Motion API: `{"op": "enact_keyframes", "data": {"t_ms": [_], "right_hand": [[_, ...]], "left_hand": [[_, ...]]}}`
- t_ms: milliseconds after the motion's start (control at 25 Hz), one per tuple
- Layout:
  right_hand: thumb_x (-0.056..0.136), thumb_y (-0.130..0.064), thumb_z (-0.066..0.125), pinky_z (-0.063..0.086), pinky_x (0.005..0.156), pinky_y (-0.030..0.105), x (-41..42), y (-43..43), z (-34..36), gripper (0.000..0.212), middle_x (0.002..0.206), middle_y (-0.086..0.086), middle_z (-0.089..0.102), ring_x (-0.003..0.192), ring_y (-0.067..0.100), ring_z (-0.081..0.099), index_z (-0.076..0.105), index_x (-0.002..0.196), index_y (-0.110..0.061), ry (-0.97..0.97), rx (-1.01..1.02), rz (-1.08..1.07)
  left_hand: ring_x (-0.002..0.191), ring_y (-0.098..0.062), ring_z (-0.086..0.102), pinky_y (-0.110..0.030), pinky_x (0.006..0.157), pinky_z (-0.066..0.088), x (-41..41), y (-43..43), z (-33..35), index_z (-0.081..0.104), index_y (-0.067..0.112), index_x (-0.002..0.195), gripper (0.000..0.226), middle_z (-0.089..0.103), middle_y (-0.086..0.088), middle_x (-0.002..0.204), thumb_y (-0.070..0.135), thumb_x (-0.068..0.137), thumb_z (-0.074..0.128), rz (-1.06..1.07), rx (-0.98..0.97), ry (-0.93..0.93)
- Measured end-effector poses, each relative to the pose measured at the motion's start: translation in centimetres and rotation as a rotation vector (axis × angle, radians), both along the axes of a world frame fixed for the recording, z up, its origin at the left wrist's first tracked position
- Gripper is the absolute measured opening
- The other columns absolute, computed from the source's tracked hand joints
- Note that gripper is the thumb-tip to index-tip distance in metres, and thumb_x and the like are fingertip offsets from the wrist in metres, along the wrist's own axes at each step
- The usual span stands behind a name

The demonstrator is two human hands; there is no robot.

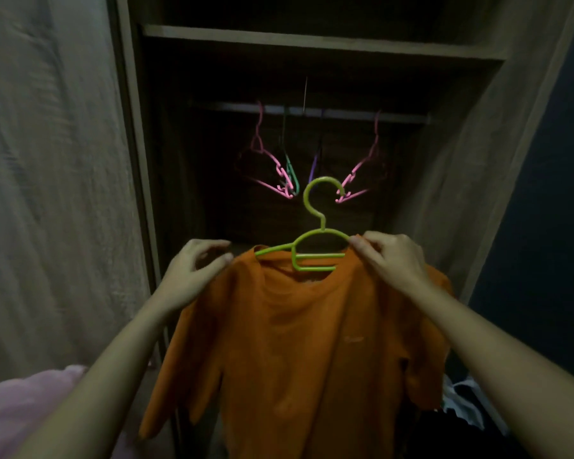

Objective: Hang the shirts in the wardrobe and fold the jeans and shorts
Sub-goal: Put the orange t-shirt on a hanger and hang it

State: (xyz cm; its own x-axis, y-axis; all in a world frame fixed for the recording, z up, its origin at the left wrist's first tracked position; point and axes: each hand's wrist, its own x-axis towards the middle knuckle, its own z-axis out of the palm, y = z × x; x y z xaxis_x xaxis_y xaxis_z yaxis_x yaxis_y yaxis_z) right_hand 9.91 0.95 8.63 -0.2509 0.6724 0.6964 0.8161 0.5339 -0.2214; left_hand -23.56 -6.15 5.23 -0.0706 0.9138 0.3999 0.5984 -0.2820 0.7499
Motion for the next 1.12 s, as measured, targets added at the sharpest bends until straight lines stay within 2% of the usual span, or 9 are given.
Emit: {"op": "enact_keyframes", "data": {"t_ms": [160,280,400,520,600,720,840,960,1120], "right_hand": [[0.080,-0.072,0.024,0.042,0.060,0.030,-0.3,-0.6,0.8,0.052,0.064,-0.012,0.054,0.067,0.009,0.056,0.061,0.077,-0.035,0.013,0.012,0.061],[0.081,-0.071,0.018,0.040,0.059,0.027,-2.3,-1.2,0.7,0.054,0.068,-0.013,0.055,0.070,0.008,0.058,0.060,0.085,-0.036,-0.107,0.004,0.098],[0.079,-0.072,0.023,0.042,0.076,0.031,-0.8,-0.6,0.6,0.058,0.094,-0.012,0.058,0.090,0.008,0.056,0.055,0.109,-0.034,-0.067,0.010,0.013],[0.080,-0.069,0.042,0.038,0.090,0.037,2.9,0.2,-1.4,0.070,0.112,-0.005,0.048,0.104,0.014,0.050,0.034,0.136,-0.027,0.334,-0.431,0.015],[0.087,-0.056,0.047,0.045,0.087,0.035,4.0,-0.2,-3.2,0.055,0.112,-0.002,0.050,0.102,0.019,0.056,0.036,0.131,-0.025,0.369,-0.755,0.108],[0.095,-0.035,0.042,0.044,0.071,0.015,3.8,-0.2,-3.7,0.019,0.089,-0.001,0.057,0.084,0.015,0.057,0.055,0.098,-0.021,0.365,-0.604,0.188],[0.100,-0.024,0.036,0.039,0.061,0.008,3.0,-0.2,-1.7,0.029,0.073,-0.001,0.053,0.070,0.010,0.051,0.057,0.083,-0.013,0.613,-0.380,0.200],[0.099,-0.038,0.031,0.044,0.074,0.021,3.6,0.3,0.5,0.033,0.078,0.000,0.055,0.074,0.010,0.054,0.056,0.096,-0.016,0.764,-0.413,0.156],[0.099,-0.043,0.031,0.042,0.096,0.045,4.7,2.0,1.3,0.032,0.095,0.001,0.059,0.094,0.019,0.057,0.056,0.099,-0.024,0.463,-0.370,-0.002]], "left_hand": [[0.086,-0.001,0.060,-0.023,0.074,0.051,0.4,-0.6,-0.7,0.062,0.031,0.103,0.059,0.063,0.011,0.097,0.078,0.072,0.044,-0.111,0.071,0.219],[0.078,-0.005,0.061,-0.017,0.065,0.047,1.6,0.1,0.0,0.064,0.029,0.090,0.016,0.064,0.009,0.083,0.042,0.089,0.055,-0.099,0.199,0.216],[0.086,0.002,0.061,-0.010,0.069,0.044,-0.2,0.1,1.1,0.064,0.035,0.095,0.010,0.065,0.017,0.090,0.028,0.089,0.059,-0.026,0.256,0.137],[0.087,0.004,0.061,-0.011,0.069,0.048,-2.7,-0.3,2.3,0.062,0.041,0.095,0.016,0.067,0.015,0.091,0.026,0.090,0.058,-0.005,0.255,0.083],[0.086,-0.001,0.061,-0.017,0.069,0.047,-3.9,-0.3,2.8,0.061,0.040,0.096,0.016,0.064,0.014,0.092,0.026,0.091,0.056,0.006,0.237,0.095],[0.088,-0.004,0.059,-0.019,0.069,0.047,-4.8,0.0,2.7,0.057,0.043,0.096,0.016,0.060,0.016,0.095,0.028,0.090,0.054,0.005,0.175,0.167],[0.091,-0.005,0.059,-0.017,0.068,0.045,-5.1,0.3,1.9,0.057,0.044,0.094,0.017,0.060,0.019,0.094,0.029,0.088,0.058,-0.003,0.126,0.206],[0.092,-0.007,0.063,-0.018,0.067,0.048,-5.1,-0.2,1.5,0.063,0.044,0.095,0.012,0.063,0.016,0.097,0.040,0.085,0.059,-0.054,0.101,0.180],[0.091,0.000,0.063,-0.022,0.073,0.054,-3.9,-0.8,1.5,0.066,0.049,0.096,0.018,0.067,0.019,0.091,0.053,0.082,0.056,-0.086,0.180,0.092]]}}
